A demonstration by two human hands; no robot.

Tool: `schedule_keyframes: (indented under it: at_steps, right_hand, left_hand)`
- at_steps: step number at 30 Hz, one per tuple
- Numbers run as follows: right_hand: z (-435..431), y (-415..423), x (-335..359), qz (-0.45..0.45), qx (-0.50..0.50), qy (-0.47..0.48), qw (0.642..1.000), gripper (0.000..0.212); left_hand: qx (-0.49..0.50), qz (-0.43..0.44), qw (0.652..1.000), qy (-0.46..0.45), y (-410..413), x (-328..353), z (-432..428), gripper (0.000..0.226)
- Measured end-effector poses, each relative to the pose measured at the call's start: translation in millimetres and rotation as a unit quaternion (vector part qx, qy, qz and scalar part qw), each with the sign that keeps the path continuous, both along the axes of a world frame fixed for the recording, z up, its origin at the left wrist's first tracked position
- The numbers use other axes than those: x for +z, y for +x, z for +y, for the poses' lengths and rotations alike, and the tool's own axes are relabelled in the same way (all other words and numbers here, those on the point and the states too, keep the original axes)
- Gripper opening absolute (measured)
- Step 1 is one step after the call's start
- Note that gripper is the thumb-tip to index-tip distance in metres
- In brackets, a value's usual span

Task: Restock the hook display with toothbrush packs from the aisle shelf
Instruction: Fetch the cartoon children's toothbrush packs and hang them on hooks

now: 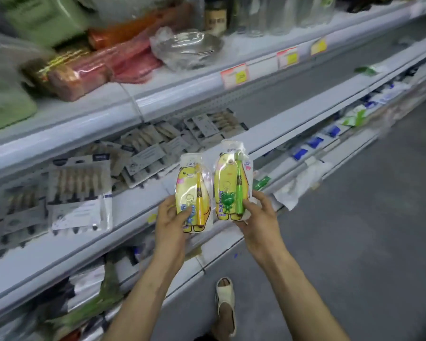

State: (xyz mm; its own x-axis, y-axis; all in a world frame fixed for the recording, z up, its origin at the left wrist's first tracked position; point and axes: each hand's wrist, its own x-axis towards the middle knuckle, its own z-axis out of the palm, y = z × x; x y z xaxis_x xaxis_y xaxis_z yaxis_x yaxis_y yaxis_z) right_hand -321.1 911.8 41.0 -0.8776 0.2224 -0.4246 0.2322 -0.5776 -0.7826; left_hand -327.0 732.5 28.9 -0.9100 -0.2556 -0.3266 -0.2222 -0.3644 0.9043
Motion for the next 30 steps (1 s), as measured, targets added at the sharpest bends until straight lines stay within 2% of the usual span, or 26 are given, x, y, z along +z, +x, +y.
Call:
schedule_keyframes:
  at_steps: [4,10,17,21,30]
  right_hand:
    - [93.9,-44.7,-5.5,0.007,-0.05,0.08,0.996,0.022]
    - [238.1,-121.7,-0.2,-0.018,-0.138,0.139,0.98,0.023]
    - [408.9,-162.8,6.0,-0.044,-0.253,0.144,0.956,0.03]
    - [518.0,-177.8,0.2,-0.055,-0.308,0.131,0.941,0.039]
    - [772.4,-227.6,8.2,-0.034,-0.354,0.15,0.922,0.043]
  left_hand:
    - [-0.089,0.024,0.996,-0.012,-77.1,0.1,95.4,0.035]
    - [-0.202,0.033,0.979,-0.012,-191.4,2.8,257.0,0.032]
    - [-0.344,0.047,0.937,-0.044,-283.2,14.6,450.6,0.046]
    - [-0.407,0.033,0.913,-0.03,-314.3,5.2,573.6,0.04]
    - [-0.433,0.04,0.901,-0.016,-363.5,21.0,831.9,0.04]
